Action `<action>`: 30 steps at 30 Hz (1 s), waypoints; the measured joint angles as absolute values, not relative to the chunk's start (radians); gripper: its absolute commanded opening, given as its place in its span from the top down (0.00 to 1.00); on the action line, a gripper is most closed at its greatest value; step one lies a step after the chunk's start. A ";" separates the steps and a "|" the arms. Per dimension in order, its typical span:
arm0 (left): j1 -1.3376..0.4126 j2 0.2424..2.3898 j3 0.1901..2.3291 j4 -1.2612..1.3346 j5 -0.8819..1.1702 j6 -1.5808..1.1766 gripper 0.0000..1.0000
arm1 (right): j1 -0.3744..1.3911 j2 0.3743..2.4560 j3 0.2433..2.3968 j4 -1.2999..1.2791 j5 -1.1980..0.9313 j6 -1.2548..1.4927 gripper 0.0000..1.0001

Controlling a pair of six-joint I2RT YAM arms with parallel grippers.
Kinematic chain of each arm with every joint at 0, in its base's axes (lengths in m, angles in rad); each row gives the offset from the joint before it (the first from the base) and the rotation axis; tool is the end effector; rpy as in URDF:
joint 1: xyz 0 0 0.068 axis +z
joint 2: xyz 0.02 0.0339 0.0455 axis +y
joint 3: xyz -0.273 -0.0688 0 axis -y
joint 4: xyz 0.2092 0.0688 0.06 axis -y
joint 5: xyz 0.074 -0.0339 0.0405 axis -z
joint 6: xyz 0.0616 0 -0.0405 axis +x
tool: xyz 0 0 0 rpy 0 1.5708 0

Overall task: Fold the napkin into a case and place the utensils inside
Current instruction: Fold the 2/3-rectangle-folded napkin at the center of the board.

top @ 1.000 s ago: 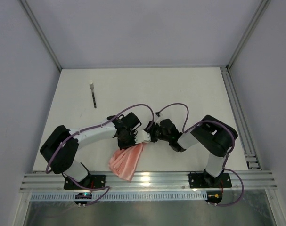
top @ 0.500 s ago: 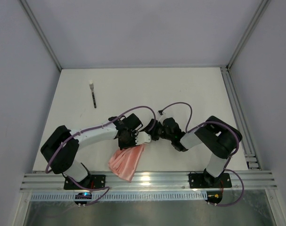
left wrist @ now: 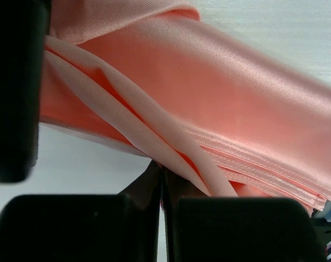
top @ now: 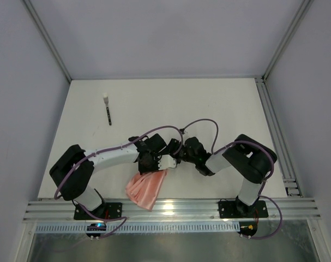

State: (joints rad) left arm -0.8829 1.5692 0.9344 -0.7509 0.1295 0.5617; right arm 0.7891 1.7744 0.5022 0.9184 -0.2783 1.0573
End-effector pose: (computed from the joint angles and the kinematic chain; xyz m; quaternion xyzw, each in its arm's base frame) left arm 0.1516 -0.1970 0.1780 0.6614 0.7416 -0.0783 0.0807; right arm 0.2128 0.2384 0.1524 0.0301 0.8159 0.5201 0.2508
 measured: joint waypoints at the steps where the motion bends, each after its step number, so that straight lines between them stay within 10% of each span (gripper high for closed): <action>1: -0.885 1.571 0.935 -0.751 0.125 0.562 1.00 | 0.794 1.779 0.506 0.910 -0.274 1.058 0.49; 4: -0.891 1.573 0.941 -0.751 0.114 0.562 1.00 | 0.804 1.804 0.518 0.893 -0.263 1.061 0.56; 9: -0.902 1.573 0.947 -0.746 0.094 0.563 0.94 | 0.805 1.860 0.522 0.905 -0.259 1.080 0.96; 23: -0.922 1.544 1.027 -0.833 0.204 0.587 0.52 | 0.785 1.911 0.496 1.005 -0.261 1.109 0.96; 30: -0.830 1.421 1.113 -0.896 0.290 0.569 0.49 | 0.781 1.936 0.488 1.060 -0.265 1.102 0.96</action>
State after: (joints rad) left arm -0.8299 1.4212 1.1126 -0.8955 0.2901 0.5694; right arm 0.7815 1.9358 0.4877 1.0599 -0.2649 1.1019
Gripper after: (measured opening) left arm 0.539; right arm 0.049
